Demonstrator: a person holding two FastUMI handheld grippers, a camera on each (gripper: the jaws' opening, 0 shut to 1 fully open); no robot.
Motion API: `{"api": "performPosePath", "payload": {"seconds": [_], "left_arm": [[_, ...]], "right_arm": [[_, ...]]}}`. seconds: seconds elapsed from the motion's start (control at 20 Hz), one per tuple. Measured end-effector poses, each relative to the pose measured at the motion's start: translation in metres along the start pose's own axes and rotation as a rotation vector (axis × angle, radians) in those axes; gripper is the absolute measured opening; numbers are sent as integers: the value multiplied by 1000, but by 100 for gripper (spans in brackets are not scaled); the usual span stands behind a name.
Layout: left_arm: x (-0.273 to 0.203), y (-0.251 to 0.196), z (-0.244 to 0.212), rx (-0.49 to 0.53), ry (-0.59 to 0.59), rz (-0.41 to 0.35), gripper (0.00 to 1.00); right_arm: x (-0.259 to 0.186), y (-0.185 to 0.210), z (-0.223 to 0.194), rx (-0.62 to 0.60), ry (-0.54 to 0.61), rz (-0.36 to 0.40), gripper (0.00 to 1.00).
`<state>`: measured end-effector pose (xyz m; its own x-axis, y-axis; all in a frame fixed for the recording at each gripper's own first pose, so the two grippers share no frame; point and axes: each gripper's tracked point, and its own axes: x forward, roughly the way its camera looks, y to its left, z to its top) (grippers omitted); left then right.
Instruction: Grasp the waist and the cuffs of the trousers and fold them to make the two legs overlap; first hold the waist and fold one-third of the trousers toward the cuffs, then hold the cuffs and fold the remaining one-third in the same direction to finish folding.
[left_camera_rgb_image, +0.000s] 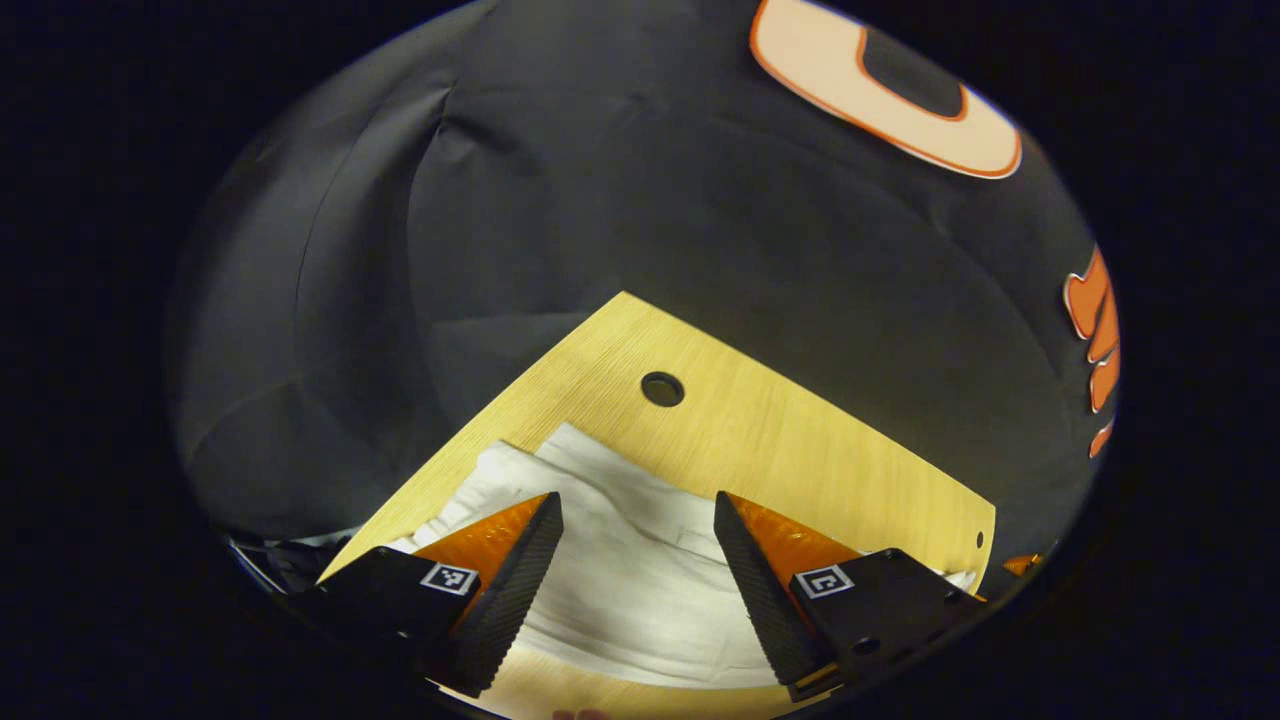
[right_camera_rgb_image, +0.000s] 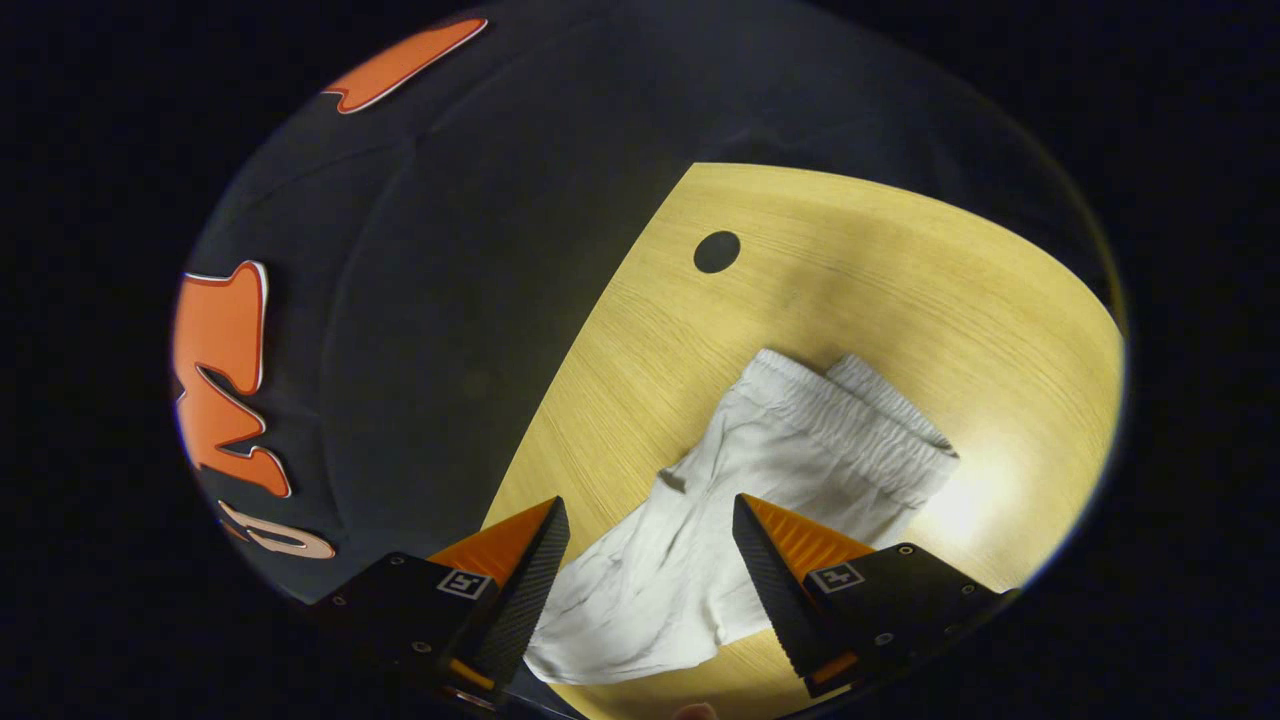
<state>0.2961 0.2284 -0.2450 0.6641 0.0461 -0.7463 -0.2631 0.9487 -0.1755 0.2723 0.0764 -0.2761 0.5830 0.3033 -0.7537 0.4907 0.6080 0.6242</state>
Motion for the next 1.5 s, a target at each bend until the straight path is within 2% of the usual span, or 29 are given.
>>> {"api": "performPosePath", "payload": {"seconds": [0.15,0.25,0.5,0.65,0.95,1.1,1.2,1.25,1.35,1.5], "left_arm": [[-23,-17,2,54,-34,-51,100],[-41,-21,7,76,-96,-88,100],[-87,-32,14,129,-224,-156,100],[-96,-28,9,150,-255,-151,99],[-94,-32,8,157,-255,-118,99],[-93,-31,7,164,-258,-106,99],[-93,-31,7,165,-258,-98,100],[-92,-31,7,163,-255,-96,99],[-92,-32,6,163,-249,-97,99],[-91,-33,5,161,-248,-89,100]], "right_arm": [[-19,-34,4,17,-36,-38,99],[-24,-61,8,31,-63,-78,99],[-21,-119,4,76,-63,-170,99],[-10,-131,7,127,-63,-176,99],[24,-126,11,199,-32,-147,99],[25,-134,15,209,-39,-159,95],[25,-145,14,225,-27,-190,71],[27,-146,15,235,-21,-194,48],[37,-140,16,239,1,-177,19],[33,-140,19,215,-25,-176,8]]}}
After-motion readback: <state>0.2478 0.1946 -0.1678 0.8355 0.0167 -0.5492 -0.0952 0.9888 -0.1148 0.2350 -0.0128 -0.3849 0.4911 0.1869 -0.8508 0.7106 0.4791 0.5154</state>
